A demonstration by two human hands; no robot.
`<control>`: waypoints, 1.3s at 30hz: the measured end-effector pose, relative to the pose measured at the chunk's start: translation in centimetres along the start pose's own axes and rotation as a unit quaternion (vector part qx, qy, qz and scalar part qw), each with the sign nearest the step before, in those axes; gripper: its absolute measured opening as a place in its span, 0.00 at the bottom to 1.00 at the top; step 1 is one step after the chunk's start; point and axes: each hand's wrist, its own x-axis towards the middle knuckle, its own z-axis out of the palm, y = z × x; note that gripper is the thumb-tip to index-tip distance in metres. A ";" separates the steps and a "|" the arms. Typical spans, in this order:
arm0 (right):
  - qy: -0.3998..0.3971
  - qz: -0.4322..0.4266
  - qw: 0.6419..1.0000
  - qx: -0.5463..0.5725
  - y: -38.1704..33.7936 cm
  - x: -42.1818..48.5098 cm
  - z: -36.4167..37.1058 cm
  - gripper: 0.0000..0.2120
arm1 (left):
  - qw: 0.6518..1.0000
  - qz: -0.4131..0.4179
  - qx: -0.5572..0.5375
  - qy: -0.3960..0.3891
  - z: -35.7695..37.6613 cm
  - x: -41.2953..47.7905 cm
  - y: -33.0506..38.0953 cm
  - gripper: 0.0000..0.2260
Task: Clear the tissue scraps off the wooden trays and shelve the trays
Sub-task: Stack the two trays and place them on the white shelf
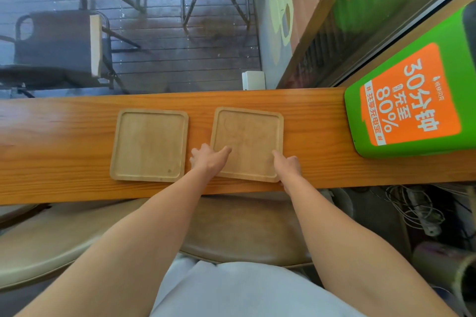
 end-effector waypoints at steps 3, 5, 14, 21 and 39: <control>0.008 0.013 1.000 0.026 0.6 -0.3 0.2 0.35 | 0.996 -0.044 -0.060 -0.047 0.2 0.6 -0.9 0.41; 0.009 0.017 0.998 0.052 0.6 -0.7 0.6 0.31 | 0.989 -0.053 -0.122 -0.071 0.7 0.5 -1.5 0.38; -0.022 -0.019 0.999 0.013 0.0 -3.5 2.7 0.21 | 0.993 0.037 -0.104 0.040 -0.4 -0.8 -3.6 0.25; -0.070 -0.021 0.997 0.038 -2.1 -6.8 6.7 0.23 | 0.985 0.101 -0.116 0.072 -6.0 0.5 -5.4 0.18; -0.023 -0.055 0.992 -0.112 -7.2 -14.0 22.1 0.23 | 0.990 0.076 -0.082 0.085 -18.1 6.6 -17.4 0.23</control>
